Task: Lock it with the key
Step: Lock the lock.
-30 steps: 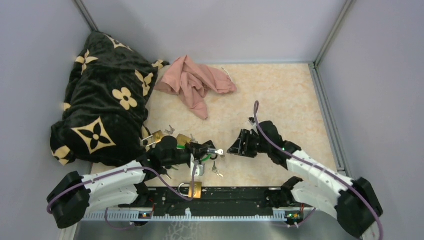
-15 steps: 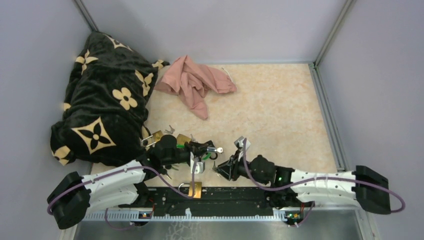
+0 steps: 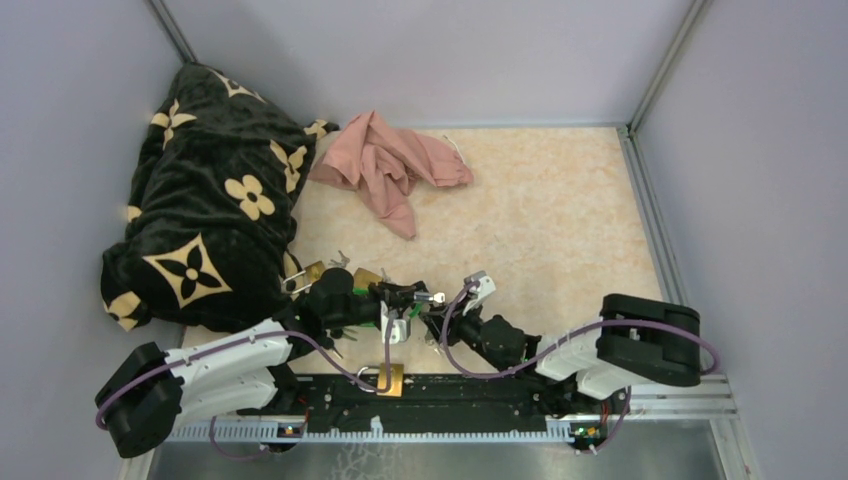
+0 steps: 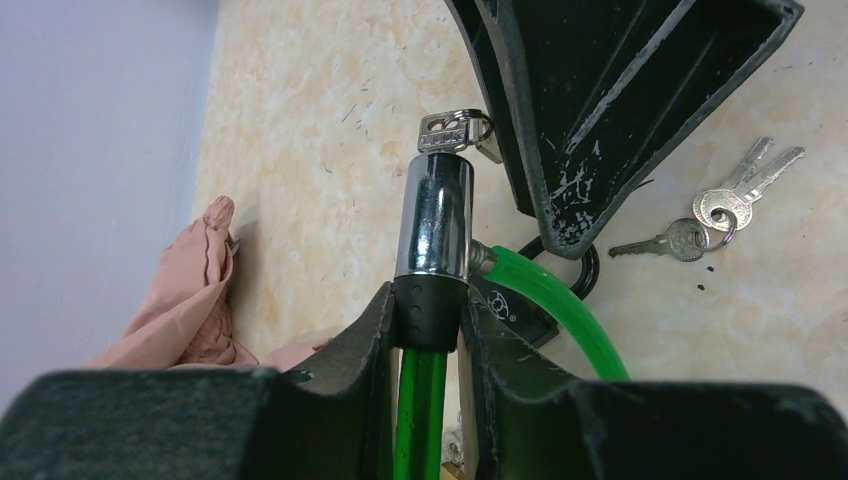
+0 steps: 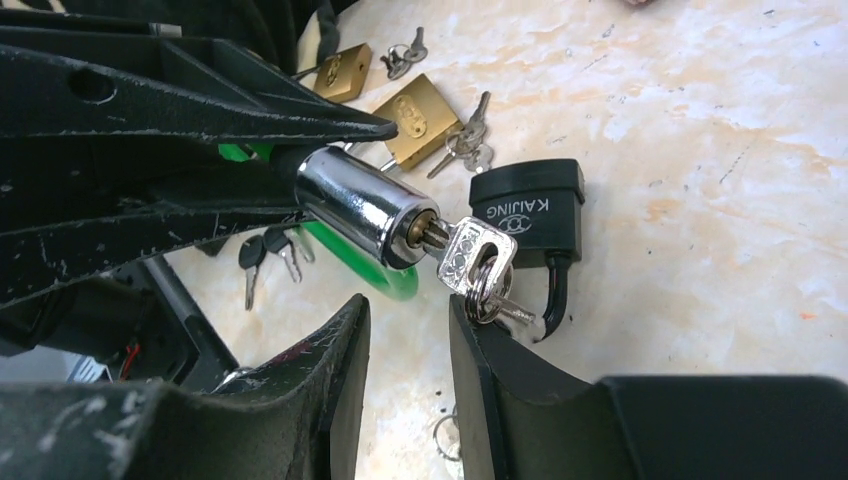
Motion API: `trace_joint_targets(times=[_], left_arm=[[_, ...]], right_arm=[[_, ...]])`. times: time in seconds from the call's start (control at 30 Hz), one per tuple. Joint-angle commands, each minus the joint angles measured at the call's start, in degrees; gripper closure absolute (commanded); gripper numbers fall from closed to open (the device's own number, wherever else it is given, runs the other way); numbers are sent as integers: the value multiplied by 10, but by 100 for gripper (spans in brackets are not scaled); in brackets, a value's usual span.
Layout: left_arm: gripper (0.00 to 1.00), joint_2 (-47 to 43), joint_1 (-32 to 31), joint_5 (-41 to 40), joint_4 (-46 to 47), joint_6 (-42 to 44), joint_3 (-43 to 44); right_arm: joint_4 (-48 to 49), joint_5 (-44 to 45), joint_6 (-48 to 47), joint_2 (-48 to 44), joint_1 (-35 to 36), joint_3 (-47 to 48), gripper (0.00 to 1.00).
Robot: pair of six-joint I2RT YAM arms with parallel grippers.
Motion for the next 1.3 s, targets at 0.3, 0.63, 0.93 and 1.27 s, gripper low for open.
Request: trace_joint_targets(times=[0.3, 0.63, 0.93, 1.27], left_arm=[[100, 13, 9, 15, -56, -49, -10], [100, 14, 10, 17, -59, -53, -8], [100, 12, 9, 24, -74, -63, -6], [100, 12, 8, 34, -126, -36, -9]], right_arm=[[218, 56, 48, 149, 4, 23, 63], [318, 57, 43, 247, 4, 47, 60], [381, 57, -13, 277, -5, 76, 91], [312, 40, -116, 146, -32, 95, 100]])
